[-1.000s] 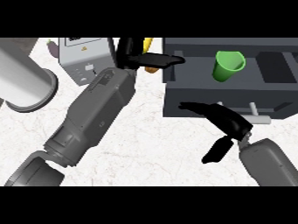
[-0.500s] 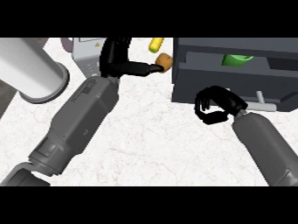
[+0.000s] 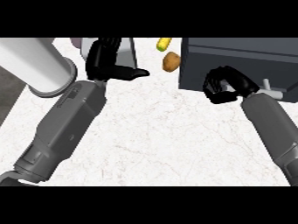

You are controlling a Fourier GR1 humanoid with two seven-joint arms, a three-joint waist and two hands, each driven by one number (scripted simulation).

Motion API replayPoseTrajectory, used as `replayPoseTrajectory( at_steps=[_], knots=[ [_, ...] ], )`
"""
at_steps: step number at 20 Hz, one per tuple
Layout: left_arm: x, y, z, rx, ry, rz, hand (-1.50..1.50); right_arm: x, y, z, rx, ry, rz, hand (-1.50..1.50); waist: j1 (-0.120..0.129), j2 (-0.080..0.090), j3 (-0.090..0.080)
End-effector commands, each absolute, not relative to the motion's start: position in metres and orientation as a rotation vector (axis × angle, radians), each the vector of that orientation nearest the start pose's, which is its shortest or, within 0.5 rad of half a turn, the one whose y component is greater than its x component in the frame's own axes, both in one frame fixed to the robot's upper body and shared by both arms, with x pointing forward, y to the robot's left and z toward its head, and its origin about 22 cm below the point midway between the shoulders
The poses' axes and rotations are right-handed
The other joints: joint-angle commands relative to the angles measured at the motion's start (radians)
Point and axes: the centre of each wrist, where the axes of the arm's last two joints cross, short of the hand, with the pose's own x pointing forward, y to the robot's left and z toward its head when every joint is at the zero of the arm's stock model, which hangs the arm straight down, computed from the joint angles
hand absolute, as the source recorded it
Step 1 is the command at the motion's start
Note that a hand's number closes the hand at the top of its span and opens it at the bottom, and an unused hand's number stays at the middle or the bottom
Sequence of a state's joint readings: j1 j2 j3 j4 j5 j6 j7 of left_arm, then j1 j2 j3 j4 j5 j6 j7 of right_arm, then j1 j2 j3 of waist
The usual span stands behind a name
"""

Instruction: Pick up the cup, place it into the drawer and close the drawer

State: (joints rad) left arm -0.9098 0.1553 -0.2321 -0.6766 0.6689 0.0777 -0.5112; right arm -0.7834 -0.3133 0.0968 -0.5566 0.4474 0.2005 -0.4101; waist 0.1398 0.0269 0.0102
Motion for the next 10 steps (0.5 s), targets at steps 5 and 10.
replayPoseTrajectory(
  at_steps=[5,10],
  knots=[
    [0.415,0.158,0.060,-0.417,-1.887,0.034,-1.50,0.441,-0.291,0.099,-0.344,-1.596,0.850,1.50,0.055,0.016,-0.006],
    [0.416,0.160,0.069,-0.437,-1.902,0.030,-1.50,0.440,-0.305,0.113,-0.340,-1.613,0.836,1.50,0.067,0.021,-0.006]
  ],
)
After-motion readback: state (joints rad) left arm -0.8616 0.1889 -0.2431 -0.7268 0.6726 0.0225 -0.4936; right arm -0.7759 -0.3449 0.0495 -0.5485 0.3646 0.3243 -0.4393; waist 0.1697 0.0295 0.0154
